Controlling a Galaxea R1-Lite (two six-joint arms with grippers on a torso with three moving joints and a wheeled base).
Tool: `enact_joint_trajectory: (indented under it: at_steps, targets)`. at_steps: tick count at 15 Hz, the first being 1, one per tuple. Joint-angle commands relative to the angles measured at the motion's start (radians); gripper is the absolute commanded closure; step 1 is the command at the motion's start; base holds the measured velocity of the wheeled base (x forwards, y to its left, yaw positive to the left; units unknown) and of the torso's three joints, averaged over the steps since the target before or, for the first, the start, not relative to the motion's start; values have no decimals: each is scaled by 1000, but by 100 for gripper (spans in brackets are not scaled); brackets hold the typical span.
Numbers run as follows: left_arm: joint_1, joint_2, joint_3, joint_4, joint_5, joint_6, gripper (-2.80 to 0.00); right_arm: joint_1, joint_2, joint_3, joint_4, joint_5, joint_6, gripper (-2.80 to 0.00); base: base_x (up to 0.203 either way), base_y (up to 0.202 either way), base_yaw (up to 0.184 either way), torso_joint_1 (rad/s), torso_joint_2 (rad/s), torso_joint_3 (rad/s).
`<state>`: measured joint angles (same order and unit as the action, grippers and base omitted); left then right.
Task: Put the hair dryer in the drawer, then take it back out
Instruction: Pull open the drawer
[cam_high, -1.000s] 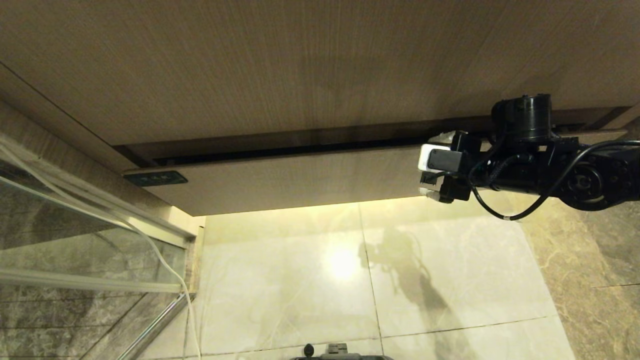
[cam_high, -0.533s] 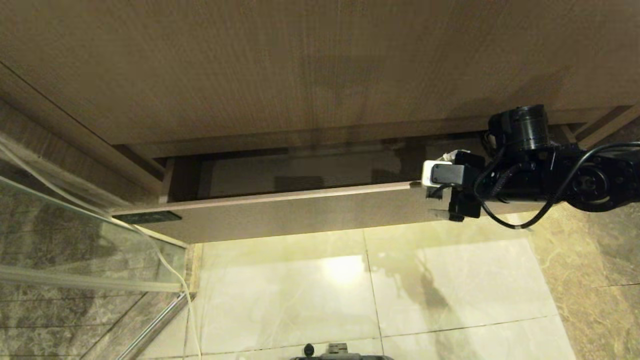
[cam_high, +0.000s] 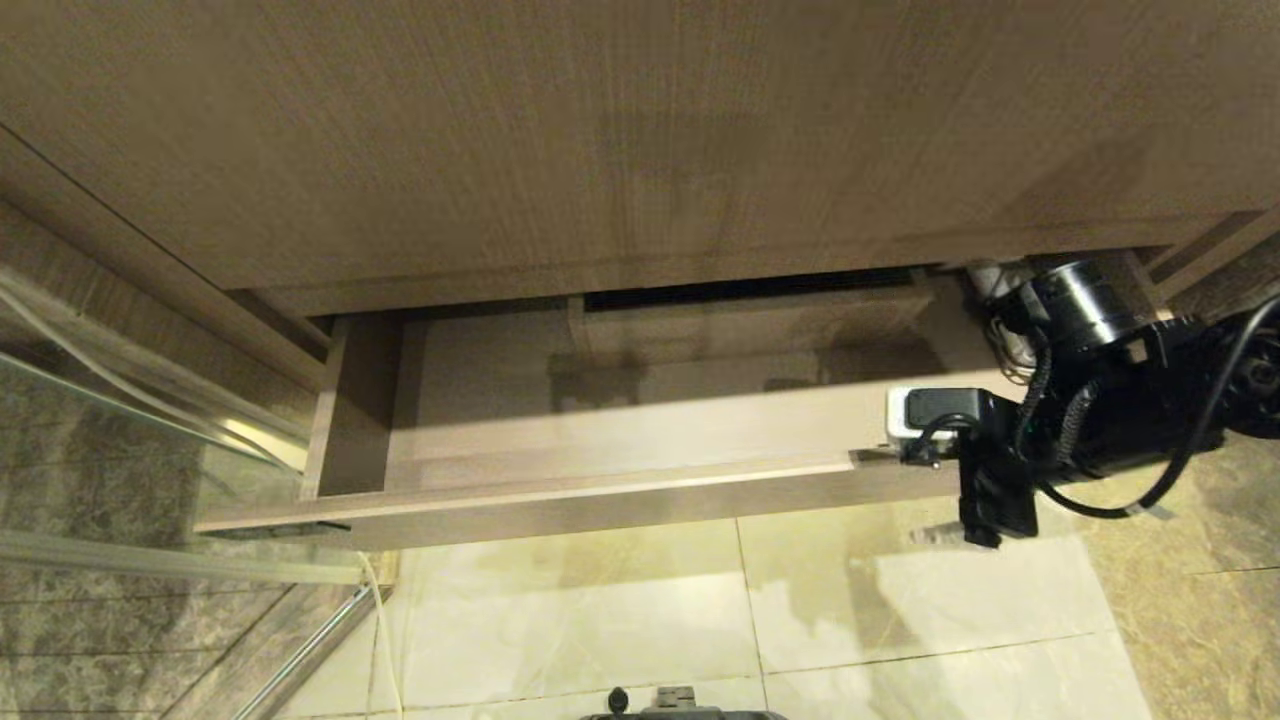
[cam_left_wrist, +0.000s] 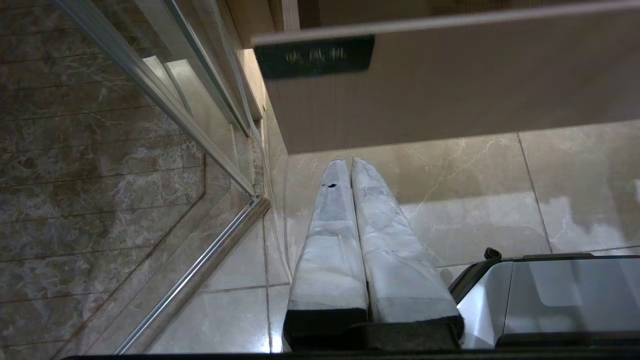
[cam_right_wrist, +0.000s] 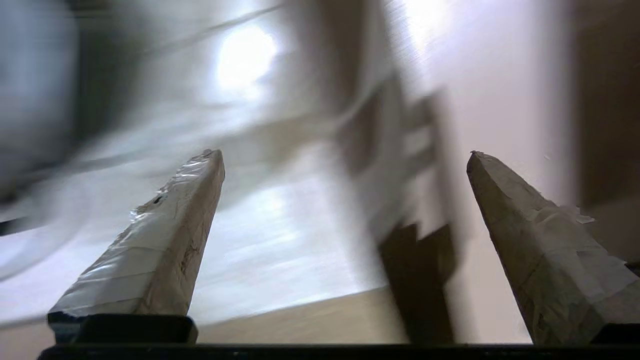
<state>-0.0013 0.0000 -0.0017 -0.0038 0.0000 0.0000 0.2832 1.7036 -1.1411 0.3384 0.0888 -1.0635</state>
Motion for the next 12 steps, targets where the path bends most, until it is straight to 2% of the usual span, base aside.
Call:
enact_joint_trajectory:
  at_steps: [1,3,5,7,9,10,12]
  targets:
    - [0,0,0,-1,0,0,0,-1,-124,52,109,14,83,-280,0,0,0,0,0,0]
    - [0,0,0,-1,0,0,0,-4,-212,130,131,42,178,-280,0,0,0,0,0,0]
    - [0,0,0,-1,0,0,0,-5,-307,211,151,120,271,-280,0,0,0,0,0,0]
    - [0,0,0,-1,0,0,0,-11,-380,269,161,166,333,-280,0,0,0,0,0,0]
    - [-2,0,0,-1,0,0,0,-62,-414,288,154,177,386,-280,0,0,0,0,0,0]
    - [0,0,0,-1,0,0,0,-97,-418,279,152,184,400,0,0,0,0,0,0,0]
    - [0,0,0,-1,0,0,0,-157,-405,240,144,189,405,0,0,0,0,0,0,0]
